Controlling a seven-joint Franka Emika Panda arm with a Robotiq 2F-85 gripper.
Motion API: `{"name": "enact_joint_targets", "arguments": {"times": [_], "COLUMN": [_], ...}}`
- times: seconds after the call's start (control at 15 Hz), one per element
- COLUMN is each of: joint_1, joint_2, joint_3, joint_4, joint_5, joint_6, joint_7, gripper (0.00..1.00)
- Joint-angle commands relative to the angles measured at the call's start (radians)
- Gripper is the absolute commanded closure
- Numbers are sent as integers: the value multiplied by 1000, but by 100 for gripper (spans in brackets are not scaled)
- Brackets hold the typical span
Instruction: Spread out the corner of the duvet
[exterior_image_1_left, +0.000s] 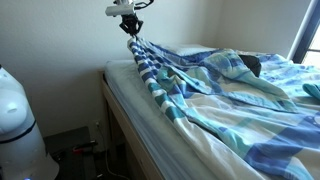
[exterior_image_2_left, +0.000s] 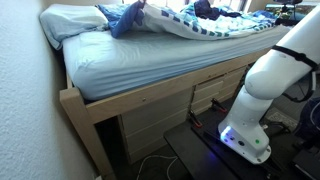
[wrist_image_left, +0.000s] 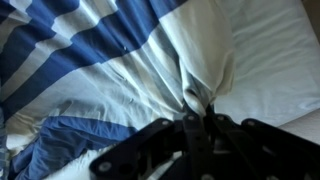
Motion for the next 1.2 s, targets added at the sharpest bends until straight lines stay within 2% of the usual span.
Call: {"name": "enact_joint_targets", "arguments": {"times": [0.0, 0.4, 1.13], "joint_1": [35, 58, 47], "joint_2": [13, 45, 88], "joint_3": [0, -3, -14], "joint_4": [-11, -89, -145], "joint_5": [59, 213, 308], "joint_6": [-30, -61, -110], "joint_7": [-26, -53, -70], "gripper": [98, 98, 98]}}
